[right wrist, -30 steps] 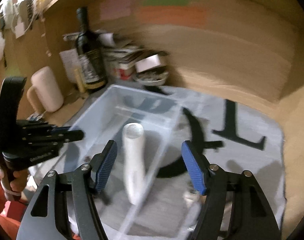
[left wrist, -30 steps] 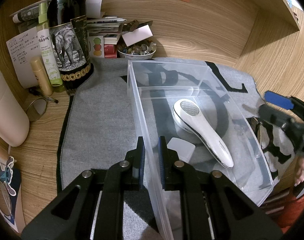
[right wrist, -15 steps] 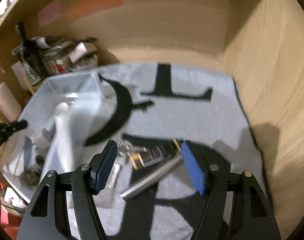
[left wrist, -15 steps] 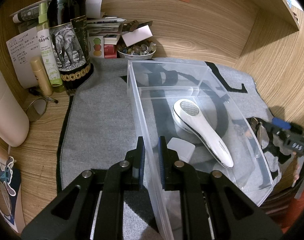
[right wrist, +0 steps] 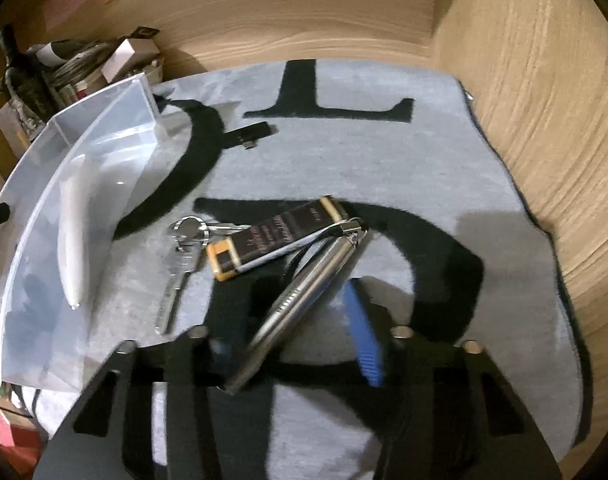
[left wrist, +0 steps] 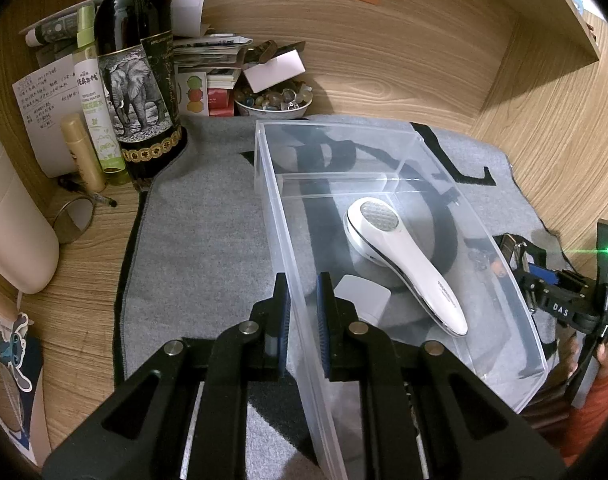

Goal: Organize rigid objects
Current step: 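Move the right gripper to the metal pen and grasp it, then carry the metal pen into the clear box and open the right gripper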

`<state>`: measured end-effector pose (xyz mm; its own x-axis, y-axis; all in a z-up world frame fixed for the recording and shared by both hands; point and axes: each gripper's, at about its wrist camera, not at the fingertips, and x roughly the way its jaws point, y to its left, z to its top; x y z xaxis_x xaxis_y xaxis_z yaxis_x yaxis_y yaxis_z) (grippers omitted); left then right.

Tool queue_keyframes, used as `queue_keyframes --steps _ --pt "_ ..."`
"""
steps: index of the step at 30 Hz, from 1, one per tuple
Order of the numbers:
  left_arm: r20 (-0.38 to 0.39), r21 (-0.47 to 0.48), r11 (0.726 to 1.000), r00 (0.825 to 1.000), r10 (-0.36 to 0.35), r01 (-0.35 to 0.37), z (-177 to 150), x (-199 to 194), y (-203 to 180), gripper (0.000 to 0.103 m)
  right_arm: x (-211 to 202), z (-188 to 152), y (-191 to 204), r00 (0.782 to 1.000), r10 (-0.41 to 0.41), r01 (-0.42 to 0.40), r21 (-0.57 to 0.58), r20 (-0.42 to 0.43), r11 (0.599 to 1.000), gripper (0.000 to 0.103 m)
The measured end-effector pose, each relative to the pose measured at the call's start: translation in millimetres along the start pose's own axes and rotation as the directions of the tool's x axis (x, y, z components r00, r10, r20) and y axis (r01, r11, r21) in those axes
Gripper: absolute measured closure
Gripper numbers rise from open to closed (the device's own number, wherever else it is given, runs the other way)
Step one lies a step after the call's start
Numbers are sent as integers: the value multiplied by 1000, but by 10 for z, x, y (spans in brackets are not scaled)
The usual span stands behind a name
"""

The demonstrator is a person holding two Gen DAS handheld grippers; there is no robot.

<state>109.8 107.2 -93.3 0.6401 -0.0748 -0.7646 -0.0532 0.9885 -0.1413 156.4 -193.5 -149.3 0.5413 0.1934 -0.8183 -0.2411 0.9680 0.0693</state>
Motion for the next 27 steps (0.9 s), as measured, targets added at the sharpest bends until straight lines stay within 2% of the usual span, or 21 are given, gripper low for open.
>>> queue_keyframes --steps 4,9,15,21,27 --pt "-1 2 1000 1000 1 -1 0 0 3 91 -9 0 -111 1000 -1 1 39 14 999 89" --pt "-1 2 1000 1000 1 -1 -1 0 0 91 -64 28 -113 999 -21 19 48 40 999 89" --pt "-1 1 1000 1000 1 -1 -2 0 2 91 -298 170 -59 993 -5 1 35 120 999 89" --pt "-1 2 1000 1000 0 0 -1 0 3 91 -576 382 134 974 30 -27 -15 223 1000 89" --pt "-1 3 1000 1000 1 -1 -1 1 1 91 -821 584 422 942 114 -92 -84 317 992 89"
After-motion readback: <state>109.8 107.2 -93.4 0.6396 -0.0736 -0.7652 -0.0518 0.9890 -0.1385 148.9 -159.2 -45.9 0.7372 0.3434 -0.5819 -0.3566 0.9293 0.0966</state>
